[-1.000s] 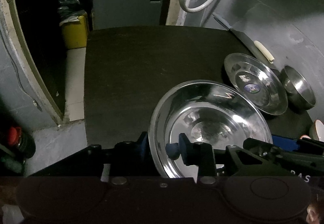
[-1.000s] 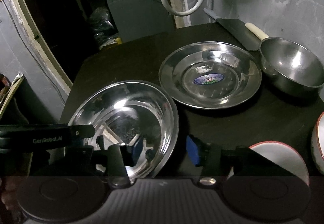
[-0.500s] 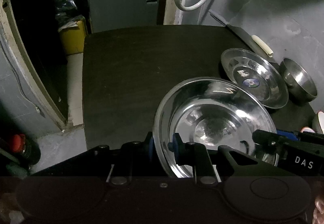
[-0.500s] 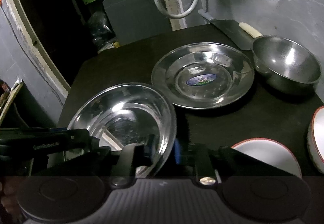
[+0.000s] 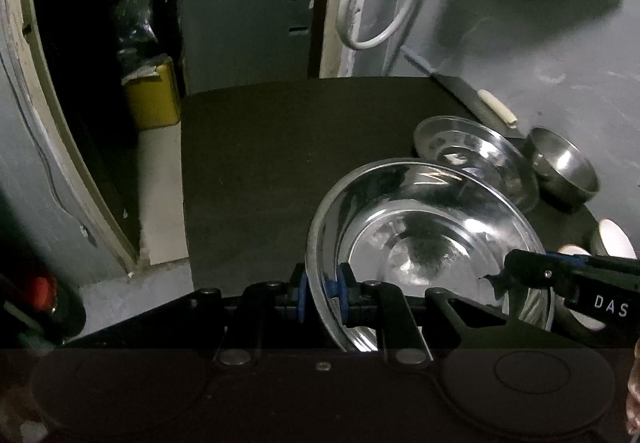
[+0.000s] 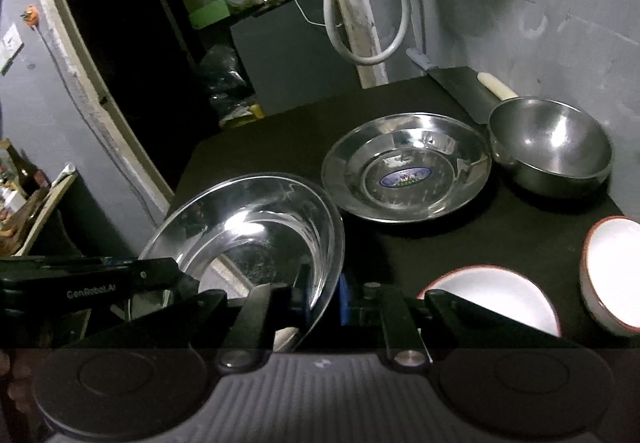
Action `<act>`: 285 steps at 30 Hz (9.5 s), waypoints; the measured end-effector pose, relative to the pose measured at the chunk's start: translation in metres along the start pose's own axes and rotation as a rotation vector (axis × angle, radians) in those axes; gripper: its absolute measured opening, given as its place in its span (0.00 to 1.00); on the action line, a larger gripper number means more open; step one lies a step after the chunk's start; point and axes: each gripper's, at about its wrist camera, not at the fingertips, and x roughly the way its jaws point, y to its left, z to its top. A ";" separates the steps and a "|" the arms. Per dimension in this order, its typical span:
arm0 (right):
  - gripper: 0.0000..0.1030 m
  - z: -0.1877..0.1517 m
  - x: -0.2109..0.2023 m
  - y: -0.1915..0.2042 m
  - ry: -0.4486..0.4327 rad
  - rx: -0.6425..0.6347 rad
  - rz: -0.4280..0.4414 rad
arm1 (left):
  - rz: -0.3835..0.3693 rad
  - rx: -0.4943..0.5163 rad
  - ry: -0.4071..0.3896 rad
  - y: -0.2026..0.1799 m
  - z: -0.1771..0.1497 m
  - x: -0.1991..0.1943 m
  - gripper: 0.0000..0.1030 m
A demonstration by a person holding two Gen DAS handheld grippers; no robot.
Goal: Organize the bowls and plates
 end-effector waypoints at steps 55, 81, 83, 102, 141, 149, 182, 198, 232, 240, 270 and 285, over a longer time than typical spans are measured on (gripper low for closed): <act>0.20 -0.082 -0.084 0.038 0.164 -0.287 -0.090 | 0.063 0.176 0.217 -0.057 -0.094 -0.062 0.25; 0.78 -0.081 -0.083 0.024 0.139 -0.250 -0.132 | 0.120 0.112 0.080 -0.048 -0.076 -0.068 0.94; 0.87 -0.074 -0.088 0.018 0.079 -0.225 -0.138 | 0.131 0.088 0.050 -0.045 -0.067 -0.065 0.97; 0.96 0.024 -0.020 -0.048 -0.097 -0.029 -0.179 | 0.012 -0.043 -0.070 -0.061 0.054 0.047 0.99; 0.32 0.057 0.064 -0.091 0.049 0.110 -0.117 | -0.169 0.033 0.071 -0.081 0.091 0.142 0.25; 0.29 0.056 0.061 -0.093 0.046 0.110 -0.062 | -0.162 0.030 0.065 -0.076 0.084 0.131 0.25; 0.29 0.007 -0.033 -0.059 -0.058 0.023 0.126 | -0.120 0.028 -0.086 -0.060 0.019 -0.002 0.25; 0.29 -0.035 -0.081 -0.038 0.001 -0.008 0.201 | -0.098 0.057 -0.066 -0.055 -0.026 -0.059 0.25; 0.29 -0.074 -0.101 -0.026 0.208 -0.031 0.254 | -0.056 0.029 0.113 -0.057 -0.092 -0.079 0.28; 0.30 -0.070 -0.097 -0.023 0.236 -0.034 0.255 | -0.044 0.024 0.138 -0.057 -0.096 -0.076 0.29; 0.31 -0.070 -0.090 -0.016 0.254 -0.061 0.234 | 0.028 0.100 0.155 -0.070 -0.095 -0.068 0.32; 0.41 -0.072 -0.093 -0.011 0.247 -0.112 0.215 | 0.047 0.081 0.156 -0.069 -0.095 -0.069 0.43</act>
